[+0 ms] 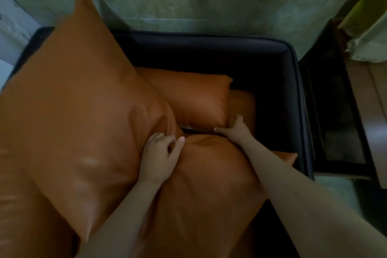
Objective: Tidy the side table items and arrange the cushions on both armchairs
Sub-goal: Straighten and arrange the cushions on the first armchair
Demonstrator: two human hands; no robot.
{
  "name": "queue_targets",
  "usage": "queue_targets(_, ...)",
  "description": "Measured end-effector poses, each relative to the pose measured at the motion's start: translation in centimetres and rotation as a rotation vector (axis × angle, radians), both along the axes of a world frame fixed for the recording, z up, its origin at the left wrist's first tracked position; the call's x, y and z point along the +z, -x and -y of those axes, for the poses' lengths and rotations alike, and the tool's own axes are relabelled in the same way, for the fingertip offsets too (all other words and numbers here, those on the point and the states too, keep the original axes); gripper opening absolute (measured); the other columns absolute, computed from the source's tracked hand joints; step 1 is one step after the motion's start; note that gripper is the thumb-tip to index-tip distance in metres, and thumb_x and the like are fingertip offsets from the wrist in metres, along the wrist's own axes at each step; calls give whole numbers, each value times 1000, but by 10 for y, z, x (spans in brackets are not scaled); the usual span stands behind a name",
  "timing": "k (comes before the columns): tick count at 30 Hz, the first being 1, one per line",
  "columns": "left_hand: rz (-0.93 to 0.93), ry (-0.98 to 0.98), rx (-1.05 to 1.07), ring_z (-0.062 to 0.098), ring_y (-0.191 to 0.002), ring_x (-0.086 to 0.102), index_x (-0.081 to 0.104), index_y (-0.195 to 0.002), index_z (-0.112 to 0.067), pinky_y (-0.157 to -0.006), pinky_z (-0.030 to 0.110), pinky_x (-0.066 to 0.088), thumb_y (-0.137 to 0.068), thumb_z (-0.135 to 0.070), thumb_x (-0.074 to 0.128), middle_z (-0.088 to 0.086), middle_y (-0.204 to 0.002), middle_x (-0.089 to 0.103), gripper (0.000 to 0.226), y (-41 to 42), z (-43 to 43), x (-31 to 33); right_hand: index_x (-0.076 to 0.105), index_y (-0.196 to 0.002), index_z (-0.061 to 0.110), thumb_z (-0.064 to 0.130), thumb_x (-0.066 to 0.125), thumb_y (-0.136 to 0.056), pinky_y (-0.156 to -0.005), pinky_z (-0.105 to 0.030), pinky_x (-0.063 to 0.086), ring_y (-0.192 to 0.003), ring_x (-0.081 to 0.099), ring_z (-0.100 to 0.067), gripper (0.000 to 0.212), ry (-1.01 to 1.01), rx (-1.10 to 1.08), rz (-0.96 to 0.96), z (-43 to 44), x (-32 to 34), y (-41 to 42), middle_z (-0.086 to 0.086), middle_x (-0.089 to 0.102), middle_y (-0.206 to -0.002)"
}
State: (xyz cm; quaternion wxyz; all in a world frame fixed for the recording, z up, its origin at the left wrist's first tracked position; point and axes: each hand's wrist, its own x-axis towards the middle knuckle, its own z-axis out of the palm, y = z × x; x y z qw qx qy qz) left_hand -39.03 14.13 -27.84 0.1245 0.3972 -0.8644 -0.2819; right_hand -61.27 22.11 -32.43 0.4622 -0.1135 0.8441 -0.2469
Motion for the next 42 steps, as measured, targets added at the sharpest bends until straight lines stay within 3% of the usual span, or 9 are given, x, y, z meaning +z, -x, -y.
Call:
queue_targets(5, -9, 11, -12, 11, -65, 46, 40, -61, -24, -93, 36, 44, -94, -49, 36, -10, -58, 40, 41, -7, 0, -6, 24, -144, 7, 33, 77, -78, -101, -35, 37, -130, 42, -33, 89, -10, 45, 107, 3, -18, -5, -16, 40, -144)
queue_targets(10, -12, 9, -6, 13, -69, 55, 50, -65, -18, -103, 33, 40, -95, -54, 32, -5, -61, 49, 50, -12, -1, -16, 49, -127, 1, 35, 72, -82, -80, -28, 40, -114, 53, -31, 60, -71, 116, -52, 4, -30, -2, -16, 55, -125)
queue_targets(15, -17, 39, -18, 9, -66, 50, 46, -64, -20, -104, 24, 34, -94, -48, 37, -10, -59, 41, 42, -9, -3, -18, 63, -94, 2, 24, 68, -86, -43, -14, 39, -51, 59, -8, 23, 60, 21, -141, -2, -40, -2, 0, 61, -67)
queue_targets(18, -37, 43, -30, 6, -63, 45, 43, -64, -21, -103, 26, 36, -95, -47, 38, -13, -57, 35, 41, -10, -2, -19, 57, -84, 6, 23, 63, -89, -54, -29, 41, -61, 61, -17, 19, 110, 49, -204, -5, -39, -6, 2, 59, -63)
queue_targets(21, -33, 44, -32, 7, -60, 44, 45, -63, -18, -102, 27, 37, -95, -47, 37, -10, -57, 37, 44, -12, -2, -20, 61, -96, 6, 24, 59, -92, -62, -26, 32, -76, 53, -17, 19, 196, 135, -310, -8, -27, -8, -1, 59, -83)
queue_targets(24, -25, 50, -27, 10, -63, 47, 47, -63, -18, -100, 29, 39, -94, -47, 37, -8, -57, 40, 43, -13, -2, -18, 62, -105, 8, 24, 58, -93, -66, -28, 41, -84, 62, -23, 20, 298, 178, -344, -10, -5, -7, -6, 66, -93)
queue_targets(30, 19, 26, -36, 18, -80, 58, 51, -68, -21, -98, 36, 43, -94, -49, 34, -8, -65, 48, 42, -26, -4, -4, 53, -90, 16, 31, 54, -95, -65, -42, 52, -67, 63, -21, 16, 419, 295, -422, -20, 51, -19, -4, 65, -75)
queue_targets(36, 73, 47, -84, 11, -65, 43, 46, -63, -18, -85, 30, 40, -92, -55, 32, -6, -58, 42, 49, -34, -7, 13, 52, -79, 20, 29, 57, -93, -57, -40, 49, -58, 60, -18, 17, 568, 247, -465, -24, 120, -29, 3, 57, -61)
queue_targets(42, 69, -49, -105, 11, -65, 46, 50, -61, -15, -75, 31, 40, -93, -59, 32, -6, -58, 46, 57, -36, -1, 19, 61, -80, 8, 26, 60, -92, -56, -36, 47, -56, 58, -19, 22, 618, -13, -489, -63, 170, -20, -1, 56, -57)
